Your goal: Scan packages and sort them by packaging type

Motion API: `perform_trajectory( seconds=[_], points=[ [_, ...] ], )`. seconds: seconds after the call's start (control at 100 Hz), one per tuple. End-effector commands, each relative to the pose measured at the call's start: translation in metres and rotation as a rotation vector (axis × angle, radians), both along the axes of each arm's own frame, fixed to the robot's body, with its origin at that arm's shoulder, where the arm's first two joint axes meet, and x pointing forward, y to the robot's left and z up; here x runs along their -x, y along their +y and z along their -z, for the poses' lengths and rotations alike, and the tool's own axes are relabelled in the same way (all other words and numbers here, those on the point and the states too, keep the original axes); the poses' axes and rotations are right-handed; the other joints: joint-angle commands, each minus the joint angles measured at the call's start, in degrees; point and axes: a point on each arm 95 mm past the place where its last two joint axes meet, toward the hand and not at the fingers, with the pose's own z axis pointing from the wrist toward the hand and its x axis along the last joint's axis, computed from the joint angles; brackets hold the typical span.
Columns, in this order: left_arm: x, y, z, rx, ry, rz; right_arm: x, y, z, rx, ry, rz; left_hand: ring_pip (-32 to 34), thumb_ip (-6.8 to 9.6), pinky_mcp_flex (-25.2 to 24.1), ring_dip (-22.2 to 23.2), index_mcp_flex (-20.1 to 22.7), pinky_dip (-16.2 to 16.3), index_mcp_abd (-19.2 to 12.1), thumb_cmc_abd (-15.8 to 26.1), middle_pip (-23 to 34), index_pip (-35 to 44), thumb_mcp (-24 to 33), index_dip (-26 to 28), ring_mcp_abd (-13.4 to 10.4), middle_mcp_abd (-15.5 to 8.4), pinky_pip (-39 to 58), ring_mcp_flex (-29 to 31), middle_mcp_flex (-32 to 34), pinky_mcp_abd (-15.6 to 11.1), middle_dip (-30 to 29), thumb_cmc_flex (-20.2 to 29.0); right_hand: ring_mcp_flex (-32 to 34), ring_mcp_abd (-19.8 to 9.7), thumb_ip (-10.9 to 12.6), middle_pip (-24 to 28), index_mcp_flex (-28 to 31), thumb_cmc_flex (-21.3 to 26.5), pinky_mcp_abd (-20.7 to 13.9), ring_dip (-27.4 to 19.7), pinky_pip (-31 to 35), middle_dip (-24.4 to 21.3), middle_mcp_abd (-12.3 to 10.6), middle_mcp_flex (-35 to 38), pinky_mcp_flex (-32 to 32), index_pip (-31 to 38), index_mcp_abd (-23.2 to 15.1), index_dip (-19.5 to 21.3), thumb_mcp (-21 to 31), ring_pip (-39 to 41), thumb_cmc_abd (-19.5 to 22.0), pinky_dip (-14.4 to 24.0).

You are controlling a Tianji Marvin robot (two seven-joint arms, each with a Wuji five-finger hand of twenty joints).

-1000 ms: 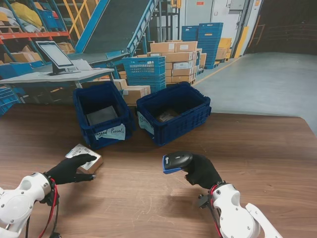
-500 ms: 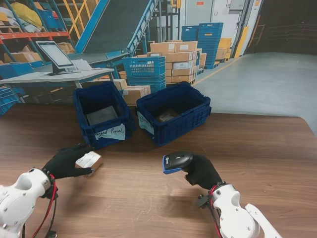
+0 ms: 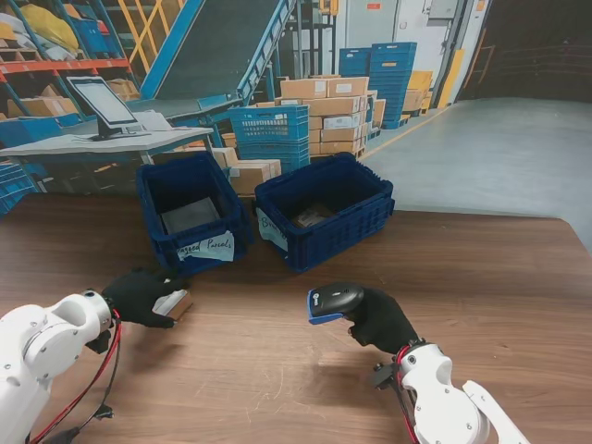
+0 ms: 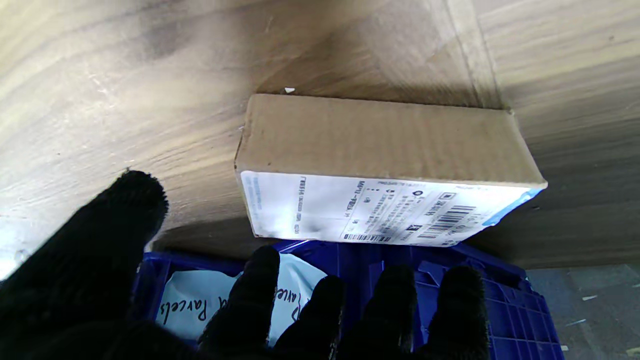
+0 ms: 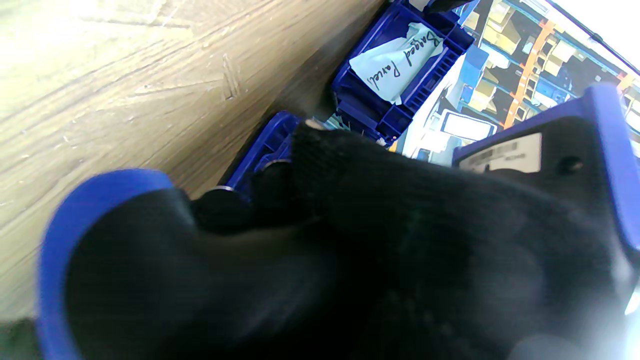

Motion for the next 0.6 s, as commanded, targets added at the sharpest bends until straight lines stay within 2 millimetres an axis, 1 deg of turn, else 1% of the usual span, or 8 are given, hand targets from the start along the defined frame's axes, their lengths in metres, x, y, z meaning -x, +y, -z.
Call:
perform_trajectory(
  seconds=[0.0, 0.21, 0.27, 0.34, 0.39, 0.45, 0.53, 0.59],
  points=[
    [-0.002, -0.002, 0.0, -0.035, 0.014, 0.016, 0.002, 0.003, 0.0, -0.008, 0.01, -0.011, -1.4, -0.59, -1.2, -0.8, -1.9, 0.1, -1.7, 0.4, -1.7, 1.5, -0.9, -0.9, -1.3, 0.7, -0.2, -3.4, -2.4, -0.5, -0.5, -1.1, 1.5, 1.5, 0.4, -0.2, 3.3, 5.1, -2.0, 0.6, 3.0, 0.5, 0.7, 0.6, 0.6, 3.9, -2.3, 2.5, 8.2, 1.1, 3.0, 1.5],
    [-0.008, -0.009, -0.002, -0.16, 0.081, 0.083, 0.003, 0.001, 0.001, -0.013, 0.014, -0.01, -2.1, -0.4, -1.6, -1.3, -1.0, -0.1, -2.2, 1.2, -2.6, 2.5, -2.3, -0.7, -1.4, 0.6, -0.9, -4.6, -2.2, -0.7, 0.1, -0.9, 1.5, 1.4, 0.4, -0.2, 3.3, 5.1, -2.1, 0.6, 3.0, 0.4, 0.7, 0.6, 0.6, 3.9, -2.3, 2.5, 8.3, 1.1, 3.0, 1.5],
    [-0.009, -0.011, -0.002, -0.18, 0.099, 0.1, 0.003, 0.0, 0.001, -0.015, 0.017, -0.008, -2.1, -0.32, -1.4, -1.4, -0.7, -0.2, -2.0, 1.5, -2.0, 2.7, -2.9, -0.6, -1.5, 0.8, -1.0, -4.5, -0.9, -0.8, 0.4, -0.9, 1.5, 1.5, 0.4, -0.2, 3.3, 5.1, -2.1, 0.6, 3.0, 0.5, 0.7, 0.6, 0.6, 3.9, -2.3, 2.5, 8.3, 1.1, 3.0, 1.5],
    [-0.009, -0.012, -0.001, -0.179, 0.12, 0.105, 0.003, -0.001, 0.002, -0.017, 0.021, -0.007, -1.9, -0.14, -1.3, -1.5, -0.4, -0.2, -1.4, 1.8, -1.4, 2.8, -3.5, -0.6, -1.6, 0.5, -1.0, -4.0, -0.9, -0.9, 0.7, -0.5, 1.5, 1.5, 0.4, -0.2, 3.3, 5.1, -2.1, 0.6, 3.0, 0.5, 0.7, 0.6, 0.6, 3.9, -2.3, 2.5, 8.3, 1.1, 3.0, 1.5],
    [-0.008, -0.012, -0.001, -0.161, 0.14, 0.107, 0.003, -0.002, 0.002, -0.019, 0.023, -0.006, -1.6, 0.07, -0.8, -1.4, 0.0, -0.1, -1.6, 2.0, 0.0, 2.9, -4.0, -0.6, -1.7, 0.1, -0.9, -3.2, -0.9, -0.9, 1.2, -0.1, 1.5, 1.5, 0.4, -0.2, 3.3, 5.0, -2.1, 0.6, 3.0, 0.5, 0.7, 0.6, 0.6, 3.9, -2.3, 2.5, 8.3, 1.1, 3.0, 1.5],
    [-0.005, -0.014, 0.0, -0.149, 0.162, 0.111, 0.004, -0.002, 0.002, -0.021, 0.025, -0.006, -1.6, 0.11, -1.0, -1.4, -0.2, -0.1, -1.2, 2.4, 0.1, 2.8, -4.3, -0.6, -1.8, 0.1, -0.9, -3.3, -0.8, -1.1, 1.0, -0.1, 1.4, 1.5, 0.4, -0.2, 3.3, 5.0, -2.1, 0.6, 3.0, 0.5, 0.7, 0.6, 0.6, 3.9, -2.3, 2.5, 8.3, 1.1, 3.0, 1.5],
    [-0.002, -0.016, 0.0, -0.14, 0.168, 0.128, 0.003, -0.002, 0.002, -0.023, 0.025, -0.005, -1.4, 0.14, -0.8, -1.3, -0.1, 0.0, -1.9, 2.5, 0.5, 2.9, -4.6, -0.6, -1.9, -0.2, -0.9, -2.9, -0.4, -1.1, 1.0, 0.1, 1.5, 1.5, 0.4, -0.2, 3.3, 5.0, -2.1, 0.6, 3.0, 0.5, 0.7, 0.6, 0.6, 3.9, -2.3, 2.5, 8.3, 1.1, 3.0, 1.5],
    [0.002, -0.017, 0.001, -0.13, 0.172, 0.141, 0.003, -0.002, 0.002, -0.025, 0.025, -0.005, -1.3, 0.2, -0.6, -1.2, -0.1, 0.1, -1.5, 2.7, 0.8, 2.9, -4.8, -0.6, -2.0, -0.3, -0.7, -2.6, -0.3, -1.0, 1.0, 0.2, 1.4, 1.5, 0.4, -0.3, 3.3, 5.0, -2.0, 0.6, 3.1, 0.4, 0.7, 0.6, 0.6, 3.9, -2.3, 2.5, 8.3, 1.1, 3.0, 1.5]
  ],
)
